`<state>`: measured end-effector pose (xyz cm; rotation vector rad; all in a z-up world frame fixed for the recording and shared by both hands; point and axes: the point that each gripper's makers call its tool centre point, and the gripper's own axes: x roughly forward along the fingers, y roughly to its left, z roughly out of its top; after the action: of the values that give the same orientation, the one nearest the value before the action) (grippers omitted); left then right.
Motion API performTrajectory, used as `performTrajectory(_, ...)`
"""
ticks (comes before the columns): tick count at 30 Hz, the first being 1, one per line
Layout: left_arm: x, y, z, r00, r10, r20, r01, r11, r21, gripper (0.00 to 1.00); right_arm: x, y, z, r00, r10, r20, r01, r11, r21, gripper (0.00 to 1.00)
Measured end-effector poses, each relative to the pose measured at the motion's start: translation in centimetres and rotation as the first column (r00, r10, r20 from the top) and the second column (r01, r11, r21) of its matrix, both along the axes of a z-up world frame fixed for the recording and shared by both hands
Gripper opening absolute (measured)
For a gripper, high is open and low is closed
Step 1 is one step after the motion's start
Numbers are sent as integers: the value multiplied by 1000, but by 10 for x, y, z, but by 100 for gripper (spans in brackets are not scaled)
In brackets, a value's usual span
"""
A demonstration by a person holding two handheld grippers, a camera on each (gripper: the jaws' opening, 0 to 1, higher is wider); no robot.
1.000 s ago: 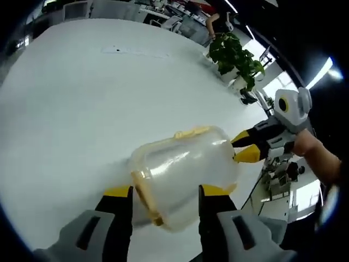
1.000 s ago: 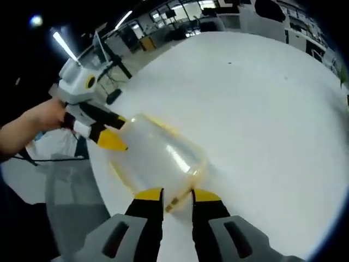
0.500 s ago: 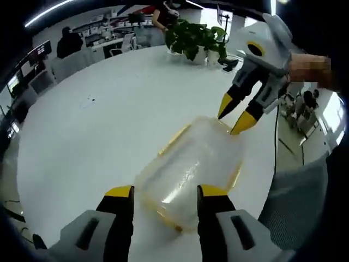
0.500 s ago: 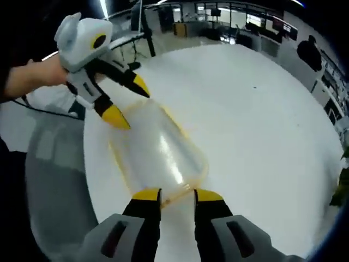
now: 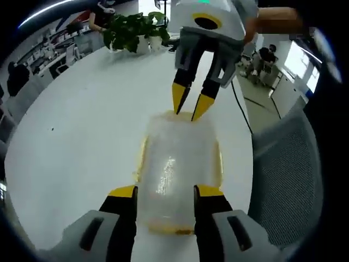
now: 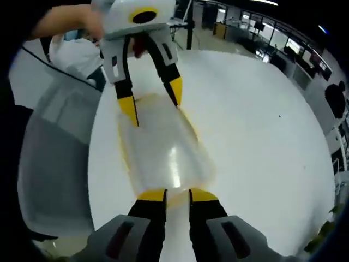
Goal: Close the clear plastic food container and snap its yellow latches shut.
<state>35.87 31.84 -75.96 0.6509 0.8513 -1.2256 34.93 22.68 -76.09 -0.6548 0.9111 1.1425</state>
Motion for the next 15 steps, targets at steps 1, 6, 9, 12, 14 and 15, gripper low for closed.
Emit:
performTrajectory(1, 0, 1, 2, 1000, 2, 14, -2, 1000, 5, 41, 2, -1, -1, 1000, -3, 2, 3, 1000, 0, 15)
performTrajectory(6, 0, 4, 22, 995, 79, 53, -77, 996, -37, 40, -3, 3, 3, 996, 82, 38, -81, 996, -25, 19)
performTrajectory(9, -9, -1, 29, 997, 81, 21, -79, 994, -78, 40, -8, 14, 7, 992, 121, 26, -121, 993, 10, 20)
performTrajectory(12, -17, -8, 30, 998, 66, 7, -65, 994, -93, 38, -7, 24, 10, 992, 127, -11, -127, 992, 23, 22)
performTrajectory(14, -20, -12, 29, 998, 58, 9, -57, 994, -96, 38, -6, 35, 14, 985, 171, 0, -170, 984, 50, 23)
performTrajectory(15, -20, -14, 28, 998, 54, 13, -53, 994, -95, 38, -5, 40, 16, 983, 185, 4, -185, 981, 64, 23)
